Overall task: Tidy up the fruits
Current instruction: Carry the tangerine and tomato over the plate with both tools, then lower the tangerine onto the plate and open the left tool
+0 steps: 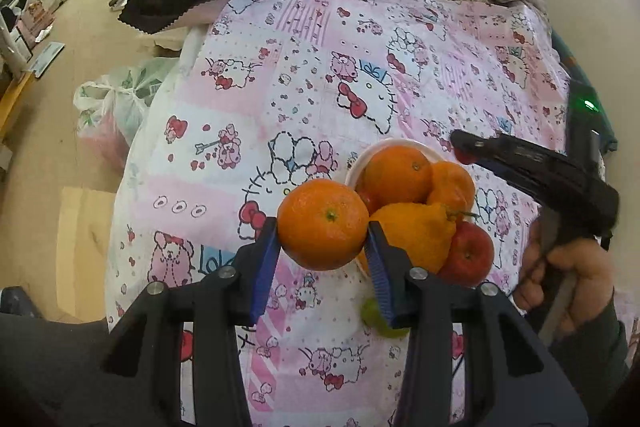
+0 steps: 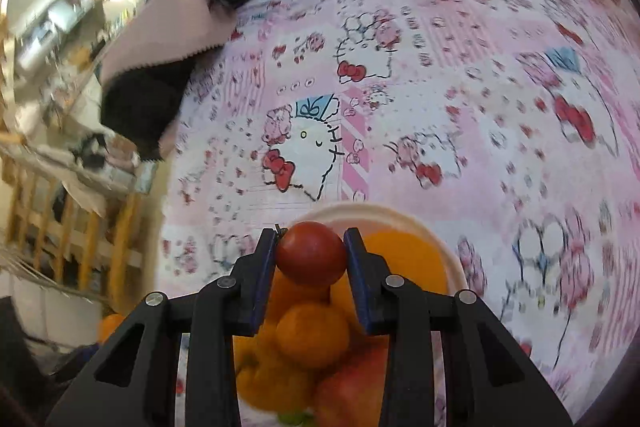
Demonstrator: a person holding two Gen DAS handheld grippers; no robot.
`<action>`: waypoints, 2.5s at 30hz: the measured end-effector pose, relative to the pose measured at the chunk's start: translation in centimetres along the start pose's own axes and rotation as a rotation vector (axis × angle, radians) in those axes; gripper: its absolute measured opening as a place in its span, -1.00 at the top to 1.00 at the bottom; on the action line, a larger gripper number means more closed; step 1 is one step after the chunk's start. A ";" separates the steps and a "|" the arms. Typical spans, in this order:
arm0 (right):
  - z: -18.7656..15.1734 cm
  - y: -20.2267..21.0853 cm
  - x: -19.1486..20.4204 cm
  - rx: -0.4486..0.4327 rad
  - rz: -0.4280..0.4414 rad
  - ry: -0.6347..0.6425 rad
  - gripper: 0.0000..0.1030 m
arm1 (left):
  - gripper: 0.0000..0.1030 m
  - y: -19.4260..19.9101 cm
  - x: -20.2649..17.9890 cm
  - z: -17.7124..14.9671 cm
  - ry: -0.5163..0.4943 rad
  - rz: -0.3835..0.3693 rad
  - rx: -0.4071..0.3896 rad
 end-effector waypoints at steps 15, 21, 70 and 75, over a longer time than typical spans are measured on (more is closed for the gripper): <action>0.6 -1.1 -0.9 0.060 -0.057 -0.020 -0.03 | 0.25 -0.4 -0.2 0.6 0.001 -0.009 0.008; -3.6 6.2 0.2 -0.059 -0.041 -0.056 -0.14 | 0.25 0.3 -1.3 1.1 -0.032 -0.027 0.001; -11.7 11.5 -5.2 -0.175 0.078 -0.287 -0.63 | -0.37 -14.7 -13.8 10.2 -0.305 0.054 0.262; -11.7 11.5 -5.4 -0.175 0.079 -0.294 -0.63 | -0.37 -13.7 -13.1 11.2 -0.276 0.043 0.237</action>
Point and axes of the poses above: each gripper's, at about its wrist camera, not at the fingertips, and y roughly against the way its jaws point, x to its left, z to its top, the point moved 5 cm from there along -y, roughly the way its jaws point, and after that the axes turned 11 degrees about x, right-handed, at the moved point
